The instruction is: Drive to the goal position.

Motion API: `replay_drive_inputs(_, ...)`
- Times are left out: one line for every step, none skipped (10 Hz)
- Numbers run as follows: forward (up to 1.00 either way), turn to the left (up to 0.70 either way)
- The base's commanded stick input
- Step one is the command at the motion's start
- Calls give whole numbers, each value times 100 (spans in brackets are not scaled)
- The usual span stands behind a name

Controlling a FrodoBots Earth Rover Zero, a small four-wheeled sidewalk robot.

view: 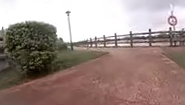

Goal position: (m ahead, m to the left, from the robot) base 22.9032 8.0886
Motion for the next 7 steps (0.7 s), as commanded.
replay_drive_inputs(70,0)
replay_drive_inputs(70,0)
replay_drive_inputs(70,-7)
replay_drive_inputs(70,-23)
replay_drive_inputs(70,-27)
replay_drive_inputs(70,-25)
replay_drive_inputs(70,0)
